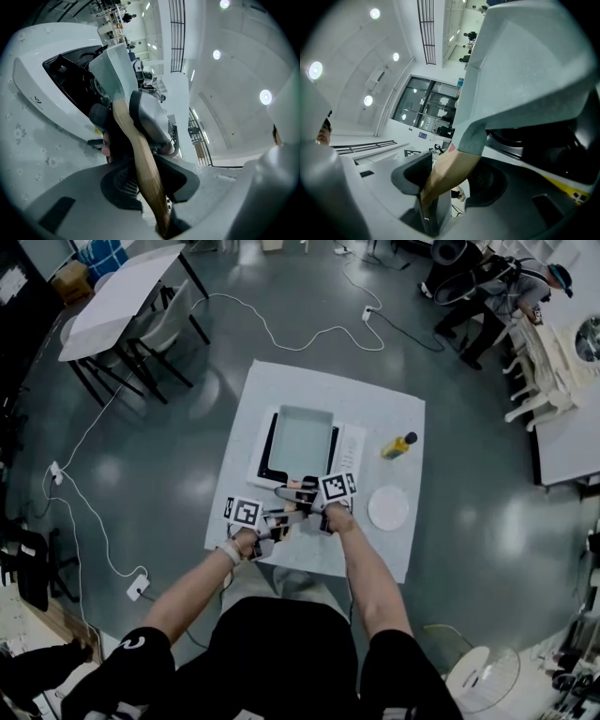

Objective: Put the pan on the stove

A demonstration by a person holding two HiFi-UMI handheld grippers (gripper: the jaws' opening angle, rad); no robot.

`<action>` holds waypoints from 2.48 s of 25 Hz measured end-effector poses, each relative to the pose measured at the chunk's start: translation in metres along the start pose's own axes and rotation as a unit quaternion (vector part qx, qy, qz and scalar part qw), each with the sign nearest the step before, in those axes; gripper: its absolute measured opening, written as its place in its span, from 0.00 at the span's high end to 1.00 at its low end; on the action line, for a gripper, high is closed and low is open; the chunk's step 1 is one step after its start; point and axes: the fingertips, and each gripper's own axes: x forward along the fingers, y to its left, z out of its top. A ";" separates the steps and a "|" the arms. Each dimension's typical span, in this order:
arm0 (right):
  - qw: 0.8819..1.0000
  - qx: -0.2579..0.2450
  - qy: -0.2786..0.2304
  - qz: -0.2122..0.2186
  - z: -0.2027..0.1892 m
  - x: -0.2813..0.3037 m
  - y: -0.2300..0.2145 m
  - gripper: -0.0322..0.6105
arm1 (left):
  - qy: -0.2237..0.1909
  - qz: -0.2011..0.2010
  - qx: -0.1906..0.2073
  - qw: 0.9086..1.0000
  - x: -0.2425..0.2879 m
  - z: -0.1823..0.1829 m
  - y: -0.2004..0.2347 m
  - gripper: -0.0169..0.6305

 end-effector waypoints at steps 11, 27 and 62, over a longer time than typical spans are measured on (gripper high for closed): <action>0.999 -0.014 0.001 0.049 0.000 0.015 0.004 0.63 | -0.008 0.017 -0.004 1.000 -0.003 -0.002 0.010 0.84; 1.000 0.000 -0.001 -0.009 -0.005 0.012 -0.016 0.63 | -0.033 0.013 -0.014 0.999 -0.007 0.002 0.026 0.86; 0.953 -0.169 -0.061 -0.242 0.066 -0.154 -0.001 0.74 | -0.154 0.150 0.181 0.960 -0.143 0.114 -0.017 0.66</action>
